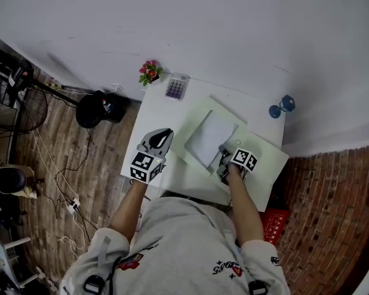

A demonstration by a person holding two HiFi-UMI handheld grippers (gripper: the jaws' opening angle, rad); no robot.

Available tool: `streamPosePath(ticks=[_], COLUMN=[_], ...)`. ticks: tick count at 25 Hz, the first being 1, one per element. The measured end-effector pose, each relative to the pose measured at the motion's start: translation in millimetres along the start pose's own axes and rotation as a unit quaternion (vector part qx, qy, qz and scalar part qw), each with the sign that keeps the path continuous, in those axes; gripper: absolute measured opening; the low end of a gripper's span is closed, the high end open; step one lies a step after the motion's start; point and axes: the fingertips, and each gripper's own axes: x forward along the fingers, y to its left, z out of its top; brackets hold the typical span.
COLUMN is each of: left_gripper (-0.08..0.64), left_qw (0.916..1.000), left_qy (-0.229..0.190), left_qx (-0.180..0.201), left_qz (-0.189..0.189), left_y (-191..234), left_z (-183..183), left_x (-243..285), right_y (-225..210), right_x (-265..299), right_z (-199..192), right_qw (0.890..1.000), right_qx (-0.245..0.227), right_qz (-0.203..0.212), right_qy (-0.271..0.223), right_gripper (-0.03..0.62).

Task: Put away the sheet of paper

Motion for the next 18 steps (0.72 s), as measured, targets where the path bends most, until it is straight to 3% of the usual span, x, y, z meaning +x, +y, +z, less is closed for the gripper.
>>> streamPosePath(ticks=[6, 9, 13, 18], left_gripper=[0.037, 0.037, 0.037, 0.037], left_qw=[1.0000, 1.0000, 0.9999, 0.9996], left_qy=[0.003, 0.003, 0.001, -0.002], left_qx=[-0.004, -0.002, -0.002, 0.001], left_qz=[0.000, -0.003, -0.012, -0.027], left_y=[-0.7, -2.0, -8.2, -19.3], left_z=[1.2, 1.7, 2.1, 5.3], left_x=[-3.4, -2.1, 2.7, 12.7], right_y=[-3.7, -7.3, -15.4, -0.2], right_x=[0.9, -4.1, -17.7, -35.2], right_z=[1.4, 3.2, 2.0, -8.1], right_qw=[1.000, 0.999, 0.996, 0.989], right_qx=[-0.005, -0.031, -0.070, -0.144], right_qz=[-0.014, -0.034, -0.061, -0.022], right_qy=[-0.014, -0.017, -0.008, 0.025], right_gripper=[0.009, 0.095, 0.135, 0.106])
